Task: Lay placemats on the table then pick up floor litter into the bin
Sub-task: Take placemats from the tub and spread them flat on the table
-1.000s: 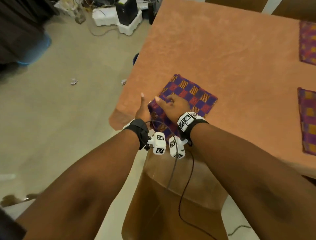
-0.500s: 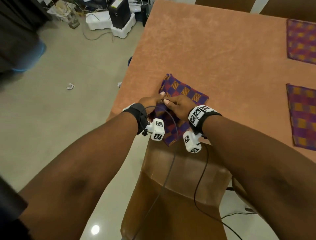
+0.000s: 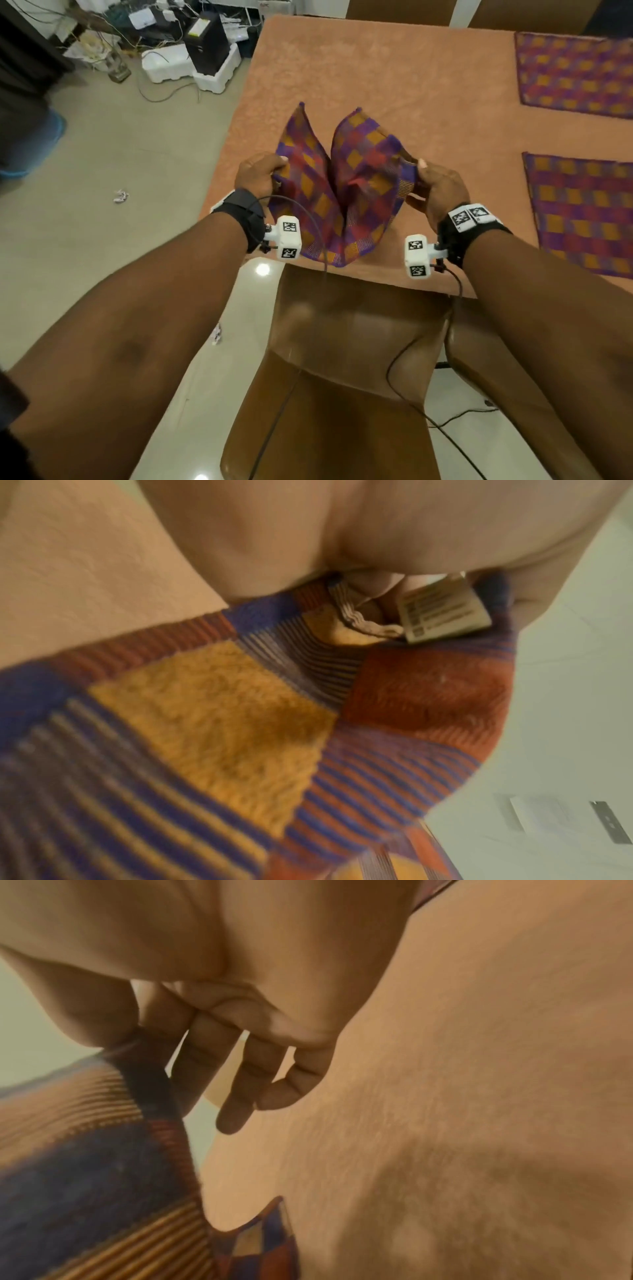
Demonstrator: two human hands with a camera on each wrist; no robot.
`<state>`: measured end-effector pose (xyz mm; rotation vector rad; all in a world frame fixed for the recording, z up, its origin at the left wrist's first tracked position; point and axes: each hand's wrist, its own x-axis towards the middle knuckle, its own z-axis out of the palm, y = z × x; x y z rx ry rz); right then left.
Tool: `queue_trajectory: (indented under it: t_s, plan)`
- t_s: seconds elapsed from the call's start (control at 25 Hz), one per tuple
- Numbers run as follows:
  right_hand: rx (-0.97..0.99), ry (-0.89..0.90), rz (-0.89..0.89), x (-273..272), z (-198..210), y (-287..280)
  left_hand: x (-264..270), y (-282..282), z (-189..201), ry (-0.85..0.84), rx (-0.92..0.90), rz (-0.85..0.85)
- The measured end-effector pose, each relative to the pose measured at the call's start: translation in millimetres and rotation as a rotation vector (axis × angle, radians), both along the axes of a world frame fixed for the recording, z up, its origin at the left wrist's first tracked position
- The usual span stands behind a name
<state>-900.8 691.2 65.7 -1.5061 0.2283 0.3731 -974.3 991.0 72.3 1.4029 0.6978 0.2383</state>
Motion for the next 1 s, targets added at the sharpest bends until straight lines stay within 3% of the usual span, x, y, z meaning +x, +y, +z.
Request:
queue_trajectory:
  t_s: [0.08,0.12,0.2,0.28,0.48,0.6,0.76,0.84,0.92,1.0]
  plan:
    - [0.003,0.075,-0.113,-0.9,-12.3,-34.5,-4.2,6.6,-15.2,0.086,-0.007,0.077]
    - [-0.035,0.138,-0.147,-4.1,-22.2,-47.5,-7.8,10.3,-24.7,0.191,0.079,0.07]
    - [-0.13,0.257,-0.192,-12.2,-43.2,-60.2,-17.9,15.8,-46.6,0.456,0.322,-0.061]
    - [-0.331,0.307,-0.145,-13.6,-55.6,-64.0,-19.7,20.3,-71.2,0.59,0.389,-0.173]
    - [-0.785,0.192,0.139,0.7,-64.3,-62.7,5.2,19.8,-69.4,0.497,0.516,-0.323]
    - [-0.793,0.039,0.011,20.7,-63.7,-69.6,42.4,21.6,-45.7,0.242,0.479,-0.308]
    - [-0.638,-0.207,-0.287,31.6,-63.6,-78.1,72.0,23.6,-28.7,-0.094,0.337,-0.124]
    - [-0.656,-0.14,-0.231,25.7,-72.0,-80.6,65.8,25.9,-42.6,-0.01,0.348,-0.158]
    - [-0.775,-0.058,-0.134,16.2,-79.5,-83.5,50.5,28.4,-63.1,0.262,0.431,-0.238]
    - [-0.819,-0.017,-0.158,8.9,-83.9,-87.9,37.4,29.9,-81.2,0.45,0.398,-0.316]
